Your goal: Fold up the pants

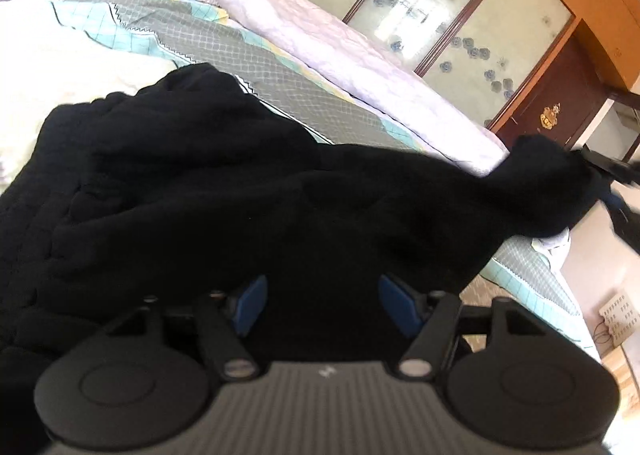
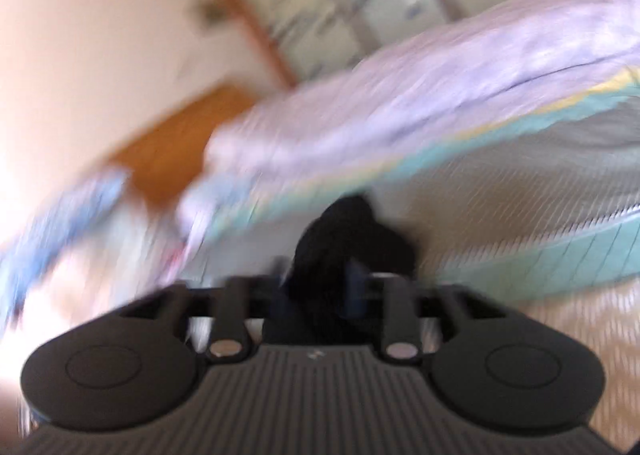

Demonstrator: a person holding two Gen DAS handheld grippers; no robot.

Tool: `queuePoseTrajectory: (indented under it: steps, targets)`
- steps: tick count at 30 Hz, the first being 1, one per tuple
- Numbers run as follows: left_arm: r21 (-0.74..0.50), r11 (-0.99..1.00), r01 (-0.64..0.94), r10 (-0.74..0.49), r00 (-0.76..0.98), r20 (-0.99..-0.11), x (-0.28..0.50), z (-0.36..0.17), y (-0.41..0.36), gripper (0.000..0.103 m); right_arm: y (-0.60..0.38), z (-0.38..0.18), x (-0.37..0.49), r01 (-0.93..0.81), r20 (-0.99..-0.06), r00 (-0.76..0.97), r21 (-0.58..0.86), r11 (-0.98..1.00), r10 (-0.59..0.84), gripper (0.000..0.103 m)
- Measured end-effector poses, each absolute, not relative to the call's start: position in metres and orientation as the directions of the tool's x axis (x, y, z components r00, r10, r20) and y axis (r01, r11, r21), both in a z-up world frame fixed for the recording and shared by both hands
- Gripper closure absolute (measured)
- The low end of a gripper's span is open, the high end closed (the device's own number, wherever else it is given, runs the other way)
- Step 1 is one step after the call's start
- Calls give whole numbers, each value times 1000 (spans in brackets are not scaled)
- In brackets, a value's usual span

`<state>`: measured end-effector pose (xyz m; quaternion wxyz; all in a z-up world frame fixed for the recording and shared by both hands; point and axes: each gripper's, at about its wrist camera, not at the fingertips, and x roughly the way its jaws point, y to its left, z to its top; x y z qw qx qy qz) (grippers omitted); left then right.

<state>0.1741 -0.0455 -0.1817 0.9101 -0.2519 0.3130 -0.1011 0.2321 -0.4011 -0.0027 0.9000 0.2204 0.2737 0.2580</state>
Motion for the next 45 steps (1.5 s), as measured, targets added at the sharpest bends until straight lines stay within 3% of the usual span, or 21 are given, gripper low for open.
queuePoseTrajectory:
  steps: [2, 4, 6, 8, 13, 19, 20, 21, 23, 26, 29, 32, 33, 34, 35, 36, 45]
  targets:
    - [-515, 857, 25, -336, 785, -520, 175, -181, -47, 39, -389, -13, 193, -379, -456, 678, 455, 806, 576, 30]
    - [-515, 857, 24, -335, 786, -520, 175, -181, -47, 39, -384, -26, 163, -437, -535, 615, 380, 815, 579, 36]
    - [-517, 856, 24, -335, 786, -520, 175, -182, -47, 38, -391, -31, 154, -409, -547, 649, 335, 849, 529, 39]
    - [-514, 858, 26, -335, 786, -519, 177, -180, -48, 37, -415, -32, 159, -334, -522, 692, 382, 862, 499, 40]
    - [-519, 854, 32, -342, 787, -513, 177, -181, -48, 34, -455, -54, 234, -108, -521, 754, 502, 858, 400, 44]
    - [-528, 848, 40, -350, 790, -503, 179, -183, -46, 31, -416, -97, 342, -28, -659, 657, 464, 885, 366, 46]
    - [-531, 846, 43, -354, 791, -500, 178, -183, -46, 30, -410, -107, 349, -33, -683, 615, 479, 877, 395, 76]
    - [-534, 844, 45, -356, 791, -497, 178, -183, -46, 30, -402, -113, 351, -28, -704, 594, 466, 884, 390, 95]
    - [-541, 840, 44, -359, 793, -492, 177, -184, -44, 30, -404, -101, 343, -8, -682, 645, 445, 895, 345, 96]
    - [-544, 838, 44, -361, 793, -491, 177, -184, -44, 30, -460, -64, 318, 66, -557, 791, 489, 870, 252, 97]
    - [-543, 838, 44, -361, 792, -492, 177, -184, -44, 29, -546, -35, 283, 242, -471, 881, 503, 830, 29, 97]
    - [-541, 840, 44, -359, 793, -493, 177, -184, -45, 29, -629, -26, 236, 450, -452, 862, 476, 755, -229, 96]
    - [-540, 841, 45, -359, 793, -493, 177, -184, -45, 28, -648, -31, 225, 501, -472, 838, 467, 729, -274, 88]
    - [-538, 841, 46, -359, 792, -494, 178, -184, -45, 28, -665, -39, 214, 544, -506, 811, 465, 699, -295, 84]
    - [-537, 842, 46, -358, 792, -494, 178, -184, -45, 28, -683, -50, 202, 588, -557, 775, 463, 663, -299, 68]
    - [-535, 843, 47, -358, 792, -495, 178, -184, -45, 28, -694, -62, 191, 628, -597, 742, 459, 628, -305, 59]
    - [-559, 826, 71, -406, 763, -504, 171, -162, -42, 24, -683, -92, 112, 582, -612, 770, 556, 594, -181, 59]
